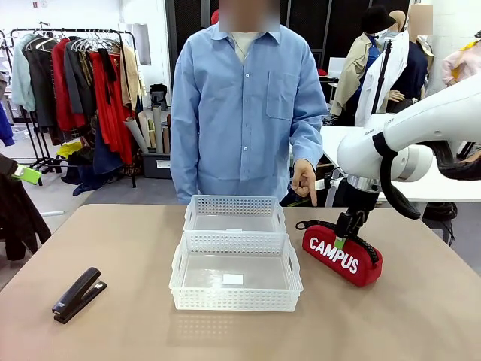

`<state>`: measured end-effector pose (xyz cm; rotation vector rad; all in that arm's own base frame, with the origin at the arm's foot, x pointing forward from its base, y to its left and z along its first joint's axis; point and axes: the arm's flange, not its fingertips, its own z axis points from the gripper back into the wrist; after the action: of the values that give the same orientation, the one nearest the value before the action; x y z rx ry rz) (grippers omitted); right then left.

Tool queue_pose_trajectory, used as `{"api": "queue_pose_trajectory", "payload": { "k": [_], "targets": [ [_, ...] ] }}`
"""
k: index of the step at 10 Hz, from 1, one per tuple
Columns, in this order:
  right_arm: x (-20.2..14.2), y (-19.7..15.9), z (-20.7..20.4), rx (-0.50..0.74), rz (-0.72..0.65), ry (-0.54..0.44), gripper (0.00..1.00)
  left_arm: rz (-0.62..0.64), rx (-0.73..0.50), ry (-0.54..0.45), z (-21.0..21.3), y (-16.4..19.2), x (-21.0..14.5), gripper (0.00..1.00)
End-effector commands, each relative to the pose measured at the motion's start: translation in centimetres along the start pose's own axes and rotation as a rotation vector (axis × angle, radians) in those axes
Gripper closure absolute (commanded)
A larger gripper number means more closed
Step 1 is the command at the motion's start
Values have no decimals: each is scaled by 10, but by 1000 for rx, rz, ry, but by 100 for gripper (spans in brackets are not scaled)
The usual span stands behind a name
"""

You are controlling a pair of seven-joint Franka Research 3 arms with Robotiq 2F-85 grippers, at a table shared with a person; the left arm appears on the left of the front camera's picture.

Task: Distribute items into two baskets.
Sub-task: Pick up the Pencil pouch that the person points to.

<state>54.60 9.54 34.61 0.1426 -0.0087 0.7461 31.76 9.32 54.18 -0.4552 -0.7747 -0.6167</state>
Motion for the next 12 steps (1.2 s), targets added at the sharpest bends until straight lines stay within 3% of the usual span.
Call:
{"api": "queue_pose_trajectory", "payload": {
  "k": [1, 2, 3, 7, 8, 12],
  "targets": [
    [7, -1, 3, 13, -16, 15, 0, -7, -12, -14, 0, 0, 0, 0],
    [6, -1, 2, 6, -7, 19, 0, -7, -12, -14, 0, 0, 0, 0],
    [6, -1, 2, 3, 0, 18, 11, -7, -12, -14, 0, 0, 0, 0],
    [10, -2, -4, 2, 12, 44, 91, -7, -12, -14, 0, 0, 0, 0],
    [11, -1, -5, 6, 18, 50, 100, -7, -12, -14, 0, 0, 0, 0],
    [10, -1, -6, 30, 23, 56, 100, -7, -12, -14, 0, 0, 0, 0]
  ]
}}
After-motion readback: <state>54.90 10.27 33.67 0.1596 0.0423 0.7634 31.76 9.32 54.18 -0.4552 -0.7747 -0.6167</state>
